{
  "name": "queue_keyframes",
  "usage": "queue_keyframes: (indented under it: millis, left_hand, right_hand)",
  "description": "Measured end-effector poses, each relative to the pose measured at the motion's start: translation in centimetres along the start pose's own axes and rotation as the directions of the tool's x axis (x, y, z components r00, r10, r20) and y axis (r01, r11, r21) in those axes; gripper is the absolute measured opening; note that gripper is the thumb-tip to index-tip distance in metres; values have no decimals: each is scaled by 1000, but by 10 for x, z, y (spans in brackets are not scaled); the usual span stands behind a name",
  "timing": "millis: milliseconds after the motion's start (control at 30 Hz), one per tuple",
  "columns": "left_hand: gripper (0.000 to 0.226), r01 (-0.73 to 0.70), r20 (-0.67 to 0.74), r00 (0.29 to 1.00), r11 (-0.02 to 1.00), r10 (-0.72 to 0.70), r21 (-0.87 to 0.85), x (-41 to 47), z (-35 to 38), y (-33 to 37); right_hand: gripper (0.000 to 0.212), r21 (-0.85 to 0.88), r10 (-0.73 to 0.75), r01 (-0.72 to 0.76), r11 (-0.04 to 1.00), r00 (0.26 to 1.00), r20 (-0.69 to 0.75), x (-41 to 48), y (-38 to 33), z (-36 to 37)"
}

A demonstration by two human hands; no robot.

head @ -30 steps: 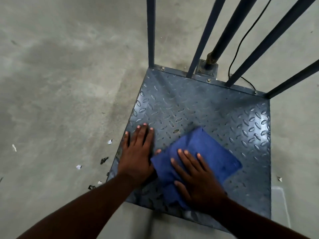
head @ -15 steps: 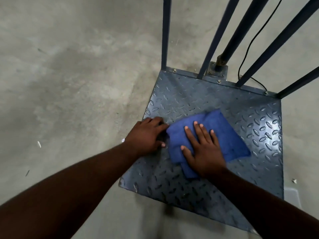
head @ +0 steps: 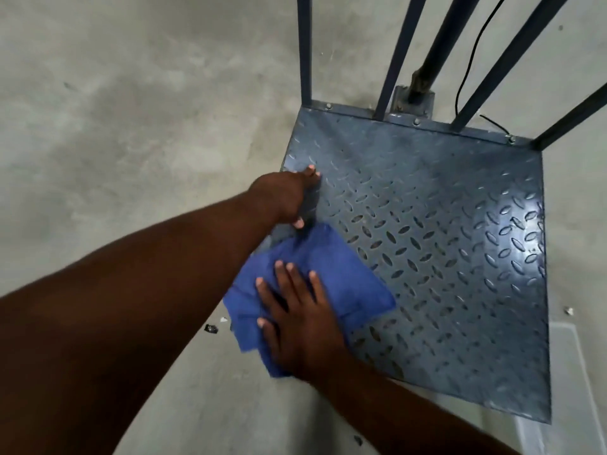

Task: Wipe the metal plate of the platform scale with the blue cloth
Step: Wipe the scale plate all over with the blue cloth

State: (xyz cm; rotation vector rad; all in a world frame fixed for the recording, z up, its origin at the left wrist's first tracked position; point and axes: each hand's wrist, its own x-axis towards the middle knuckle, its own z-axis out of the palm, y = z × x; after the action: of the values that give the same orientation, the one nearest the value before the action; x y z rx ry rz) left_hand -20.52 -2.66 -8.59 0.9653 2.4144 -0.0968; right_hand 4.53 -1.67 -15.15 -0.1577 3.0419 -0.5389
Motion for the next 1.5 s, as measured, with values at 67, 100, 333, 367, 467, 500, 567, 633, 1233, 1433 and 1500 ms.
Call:
queue_keyframes:
  millis: [67, 100, 333, 367, 467, 500, 567, 633, 1233, 1433, 1500]
  left_hand:
    - [113, -20, 1, 1000, 1000, 20, 2, -1, 0, -1]
    - [105, -23, -5, 1000, 1000, 23, 0, 1, 0, -1]
    - [94, -2, -53, 999, 995, -3, -96, 1, 4, 1]
    - [103, -7, -51, 999, 996, 2, -92, 2, 4, 1]
    - [124, 0, -5, 1000, 999, 0, -49, 1, 6, -3]
    - [125, 0, 8, 1000, 998, 0, -68, 0, 7, -3]
    - [125, -11, 22, 1000, 997, 12, -76, -2, 5, -1]
    - [121, -53, 15, 998, 997, 54, -48, -4, 5, 1]
    - [83, 111, -499, 847, 979, -183, -170, -64, 127, 68]
    - [94, 96, -488, 860, 986, -149, -133, -64, 127, 68]
    - [101, 93, -471, 872, 990, -131, -104, -64, 124, 67]
  right_hand:
    - [58, 6, -52, 52, 999, 999, 4, 14, -5, -1]
    - [54, 10, -56, 56, 998, 998, -13, 30, -8, -2]
    - [37, -118, -127, 151, 981, 973, 191, 84, -38, -6]
    - [33, -101, -219, 239, 966, 960, 173, 66, -36, -4]
    - [54, -148, -382, 412, 899, 903, 195, 9, -11, -3]
    - [66, -175, -404, 440, 881, 890, 210, -6, 5, -7]
    - [80, -234, -429, 495, 837, 858, 282, -35, 47, -20]
    - [82, -324, -447, 566, 759, 813, 373, -71, 93, -38]
    - [82, -330, -307, 387, 861, 913, 270, -135, 141, -45]
    - [103, -362, 221, -174, 916, 971, 91, -250, 208, -73]
    - [102, -295, 344, -311, 903, 936, 67, -258, 204, -74]
